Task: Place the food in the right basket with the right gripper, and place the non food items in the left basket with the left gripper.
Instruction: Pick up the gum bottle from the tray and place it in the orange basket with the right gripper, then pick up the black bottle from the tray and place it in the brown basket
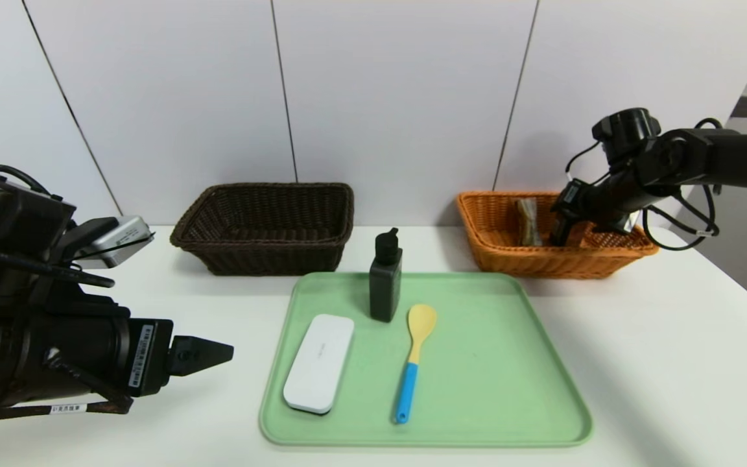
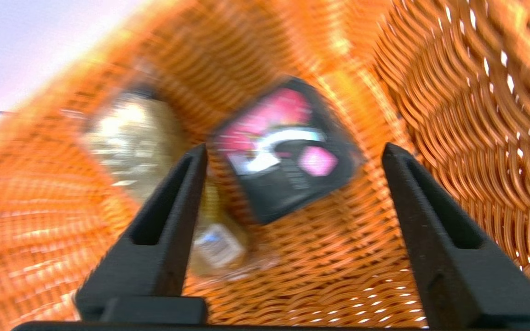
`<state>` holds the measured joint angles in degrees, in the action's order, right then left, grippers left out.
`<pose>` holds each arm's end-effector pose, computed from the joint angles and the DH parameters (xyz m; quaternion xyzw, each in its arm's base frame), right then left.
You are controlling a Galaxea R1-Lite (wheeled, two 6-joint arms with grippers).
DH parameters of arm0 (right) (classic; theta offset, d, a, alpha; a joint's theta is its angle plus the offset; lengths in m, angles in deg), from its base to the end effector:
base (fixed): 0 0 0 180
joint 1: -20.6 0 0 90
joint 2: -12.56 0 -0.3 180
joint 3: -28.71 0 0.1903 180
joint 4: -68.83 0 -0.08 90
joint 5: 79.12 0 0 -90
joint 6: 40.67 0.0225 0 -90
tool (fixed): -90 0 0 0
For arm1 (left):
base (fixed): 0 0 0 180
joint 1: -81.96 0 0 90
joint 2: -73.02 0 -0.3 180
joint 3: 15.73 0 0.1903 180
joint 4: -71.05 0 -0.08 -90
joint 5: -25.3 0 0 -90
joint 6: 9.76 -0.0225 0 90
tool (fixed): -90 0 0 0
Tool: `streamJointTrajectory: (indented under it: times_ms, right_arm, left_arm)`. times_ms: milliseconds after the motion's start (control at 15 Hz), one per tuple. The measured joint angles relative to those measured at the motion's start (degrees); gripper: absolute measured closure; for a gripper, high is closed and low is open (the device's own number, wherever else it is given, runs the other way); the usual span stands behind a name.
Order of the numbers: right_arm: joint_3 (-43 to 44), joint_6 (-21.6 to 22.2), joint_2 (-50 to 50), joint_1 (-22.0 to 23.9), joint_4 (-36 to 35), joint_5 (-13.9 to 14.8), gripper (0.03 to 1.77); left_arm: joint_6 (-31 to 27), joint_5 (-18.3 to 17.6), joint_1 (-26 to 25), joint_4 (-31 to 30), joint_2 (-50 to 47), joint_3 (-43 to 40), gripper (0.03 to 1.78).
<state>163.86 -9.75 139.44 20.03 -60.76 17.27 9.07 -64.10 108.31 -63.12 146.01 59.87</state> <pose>0.4443 0.0019 0.1987 0.2274 0.3332 -0.1413 0.9040 0.1587 -0.0784 0.2254 -0.0636 0.3872 -0.1458 0.9082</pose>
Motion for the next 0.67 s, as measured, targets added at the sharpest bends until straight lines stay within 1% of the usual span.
streamJointTrajectory:
  times_ms: [133, 267, 400, 533, 667]
  right_arm:
    - [0.00, -0.29, -3.01, -0.91, -1.16, -0.35, 0.37]
    - [-0.20, -1.37, -7.64, -3.39, -1.41, -0.69, 0.31]
    - [-0.41, -2.08, -12.76, -6.56, -1.61, -1.99, 0.26]
    - [-1.30, -2.86, -17.46, -9.84, -1.08, -2.40, 0.22]
    - [-6.75, -3.99, -22.20, -12.48, -0.89, -2.60, 0.19]
  left_arm:
    - [0.02, 0.17, -0.05, -0.02, -0.16, 0.00, 0.12]
    - [-0.15, 0.20, -0.02, -0.07, -0.22, 0.02, 0.12]
    - [-0.35, 0.02, 0.06, -0.07, -0.30, 0.66, 0.12]
    - [-0.35, 0.04, 0.09, 0.23, 0.22, 3.67, 0.12]
    - [-0.20, 0.28, 0.20, 0.61, 1.84, 8.17, 0.12]
